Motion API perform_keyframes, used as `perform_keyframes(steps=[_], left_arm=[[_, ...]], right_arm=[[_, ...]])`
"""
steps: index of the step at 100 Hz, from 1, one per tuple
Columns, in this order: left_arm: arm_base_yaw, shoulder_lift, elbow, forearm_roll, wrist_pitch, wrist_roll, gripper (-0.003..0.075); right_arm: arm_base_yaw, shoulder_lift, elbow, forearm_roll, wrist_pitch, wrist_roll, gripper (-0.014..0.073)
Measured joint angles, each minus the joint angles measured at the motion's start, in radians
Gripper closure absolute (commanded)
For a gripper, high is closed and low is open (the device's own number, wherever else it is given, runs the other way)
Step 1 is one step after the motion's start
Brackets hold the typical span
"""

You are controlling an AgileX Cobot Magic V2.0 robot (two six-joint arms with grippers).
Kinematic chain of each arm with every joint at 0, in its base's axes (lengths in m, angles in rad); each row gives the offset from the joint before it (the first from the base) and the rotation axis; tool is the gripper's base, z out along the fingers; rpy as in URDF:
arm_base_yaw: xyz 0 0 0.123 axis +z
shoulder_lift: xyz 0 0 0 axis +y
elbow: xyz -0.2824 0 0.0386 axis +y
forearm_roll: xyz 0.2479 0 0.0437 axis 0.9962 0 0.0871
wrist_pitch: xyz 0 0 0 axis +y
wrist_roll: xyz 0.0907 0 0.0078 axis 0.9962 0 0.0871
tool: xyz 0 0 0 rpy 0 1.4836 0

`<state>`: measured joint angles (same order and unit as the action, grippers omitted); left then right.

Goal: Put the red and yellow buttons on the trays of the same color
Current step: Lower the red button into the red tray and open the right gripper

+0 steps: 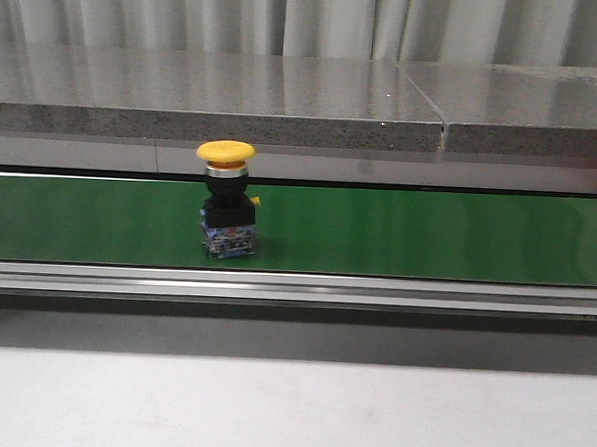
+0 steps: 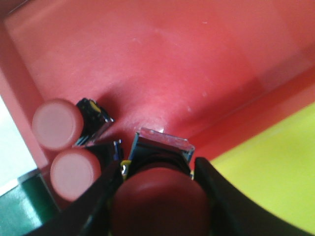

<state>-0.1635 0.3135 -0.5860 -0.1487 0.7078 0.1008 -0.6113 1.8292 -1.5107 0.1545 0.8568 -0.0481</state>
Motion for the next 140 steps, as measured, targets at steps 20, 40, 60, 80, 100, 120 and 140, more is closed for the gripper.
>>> perform_keyframes(steps=[20,40,60,80,100,120,140], left_arm=[[0.0,0.0,0.0,0.0,0.0,0.0,0.0741],[0.0,0.0,0.0,0.0,0.0,0.0,0.0741],[0.0,0.0,0.0,0.0,0.0,0.0,0.0741],[0.0,0.0,0.0,0.0,0.0,0.0,0.0741],[0.0,0.0,0.0,0.0,-0.002,0.0,0.0741],[0.0,0.0,0.0,0.0,-0.002,0.0,0.0741],[0.0,0.0,0.0,0.0,-0.002,0.0,0.0741]], right_arm=[[0.0,0.107,-0.077,0.0,-0.005,0.0,0.0546],[0.0,0.208,-0.146,0.0,-0.017,0.0,0.054],[0.015,0.283,-0.229,0.002,-0.019,0.0,0.0318],[0.036,0.321,-0.266,0.036,-0.023,0.0,0.0032],[0.042,0.321,-0.268,0.042,-0.029,0.001,0.0032],[0.042,0.277,-0.268,0.035,-0.003,0.001,0.0032],[0.042,0.18,-0.268,0.035,0.033,0.001,0.0032]])
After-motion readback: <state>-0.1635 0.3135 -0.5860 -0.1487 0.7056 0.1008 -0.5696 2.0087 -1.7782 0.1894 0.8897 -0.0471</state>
